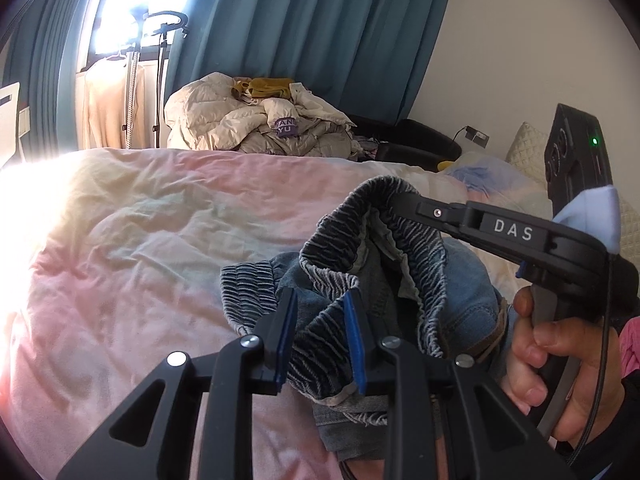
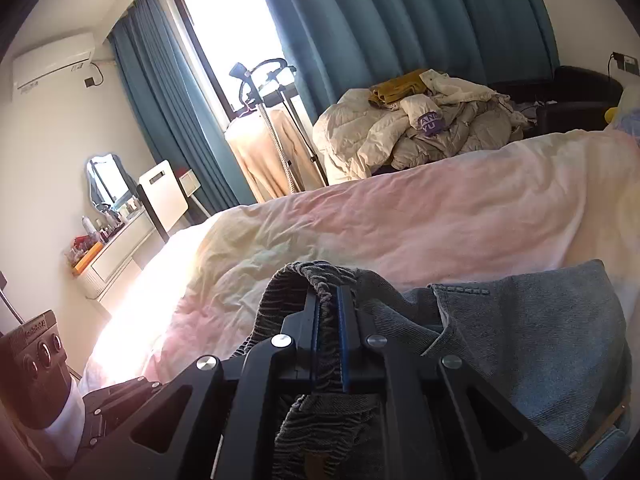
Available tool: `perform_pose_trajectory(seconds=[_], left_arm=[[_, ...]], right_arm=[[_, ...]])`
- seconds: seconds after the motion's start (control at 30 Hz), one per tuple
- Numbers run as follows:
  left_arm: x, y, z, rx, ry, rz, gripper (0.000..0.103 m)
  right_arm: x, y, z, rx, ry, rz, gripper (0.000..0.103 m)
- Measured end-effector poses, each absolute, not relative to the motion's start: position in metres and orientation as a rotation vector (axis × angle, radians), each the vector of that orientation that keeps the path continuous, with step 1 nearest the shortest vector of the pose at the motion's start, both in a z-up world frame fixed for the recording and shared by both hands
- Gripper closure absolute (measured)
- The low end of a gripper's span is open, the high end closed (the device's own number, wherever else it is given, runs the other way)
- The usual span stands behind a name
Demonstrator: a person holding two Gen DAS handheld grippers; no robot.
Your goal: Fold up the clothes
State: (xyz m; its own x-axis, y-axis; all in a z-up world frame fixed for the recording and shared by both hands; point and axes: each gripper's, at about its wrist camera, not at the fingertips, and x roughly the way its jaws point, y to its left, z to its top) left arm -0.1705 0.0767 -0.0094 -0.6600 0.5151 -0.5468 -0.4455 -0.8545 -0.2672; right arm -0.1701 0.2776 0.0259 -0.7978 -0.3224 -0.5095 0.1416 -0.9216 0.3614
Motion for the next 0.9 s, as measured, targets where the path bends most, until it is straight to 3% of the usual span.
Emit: perform_pose_trajectory(seconds=[0.23,0.9], left_arm=[[-0.196,0.035,-0.029,-0.909,-0.537,2.349,0.077],[-0.189,0.034,-0.023,-0.851,-0.457,2.267,0.075]], right_arm=[[-0.162,0.273,0.034,0.808,-0.4,-2.743,0.096],[-0.16,0.28,0.031,0.836,-0.379,-2.762,0.096]])
